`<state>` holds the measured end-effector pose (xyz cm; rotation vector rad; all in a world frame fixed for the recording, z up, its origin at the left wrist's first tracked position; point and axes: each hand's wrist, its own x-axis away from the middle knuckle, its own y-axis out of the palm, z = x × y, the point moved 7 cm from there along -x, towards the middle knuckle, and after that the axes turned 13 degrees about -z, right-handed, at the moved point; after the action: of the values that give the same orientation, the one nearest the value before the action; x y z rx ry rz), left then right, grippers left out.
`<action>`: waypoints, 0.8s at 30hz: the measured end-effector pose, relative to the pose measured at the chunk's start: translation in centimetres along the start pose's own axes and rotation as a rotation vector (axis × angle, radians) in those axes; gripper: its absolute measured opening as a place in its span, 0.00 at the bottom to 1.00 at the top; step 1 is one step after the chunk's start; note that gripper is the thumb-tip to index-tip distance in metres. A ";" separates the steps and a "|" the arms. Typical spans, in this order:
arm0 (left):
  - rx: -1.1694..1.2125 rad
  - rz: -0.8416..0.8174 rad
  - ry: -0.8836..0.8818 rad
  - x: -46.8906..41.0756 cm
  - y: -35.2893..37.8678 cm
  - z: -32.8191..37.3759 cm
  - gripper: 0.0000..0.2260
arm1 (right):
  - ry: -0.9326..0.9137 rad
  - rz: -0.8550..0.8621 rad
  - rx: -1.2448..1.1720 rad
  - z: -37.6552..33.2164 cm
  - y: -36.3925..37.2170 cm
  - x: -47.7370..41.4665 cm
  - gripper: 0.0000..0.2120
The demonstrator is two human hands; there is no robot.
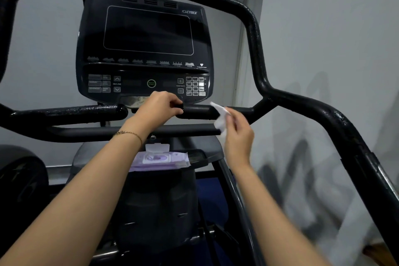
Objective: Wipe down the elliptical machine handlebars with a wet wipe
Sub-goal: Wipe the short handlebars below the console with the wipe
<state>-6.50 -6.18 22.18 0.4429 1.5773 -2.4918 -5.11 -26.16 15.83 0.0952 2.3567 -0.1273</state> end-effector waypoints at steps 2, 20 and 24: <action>-0.010 -0.008 -0.003 -0.1 -0.1 0.0 0.14 | 0.394 0.207 -0.459 4.5 -0.6 3.1 0.11; -0.055 -0.026 -0.005 0.1 -0.1 0.4 0.15 | 0.801 0.160 -1.374 6.5 2.4 -0.5 0.17; -0.064 -0.027 0.000 0.1 -0.1 0.3 0.15 | 0.797 0.165 -1.357 6.7 1.5 -0.7 0.17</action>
<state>-6.65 -6.45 22.33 0.4153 1.6681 -2.4526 0.24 -25.55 11.49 -0.3833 2.6142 1.8324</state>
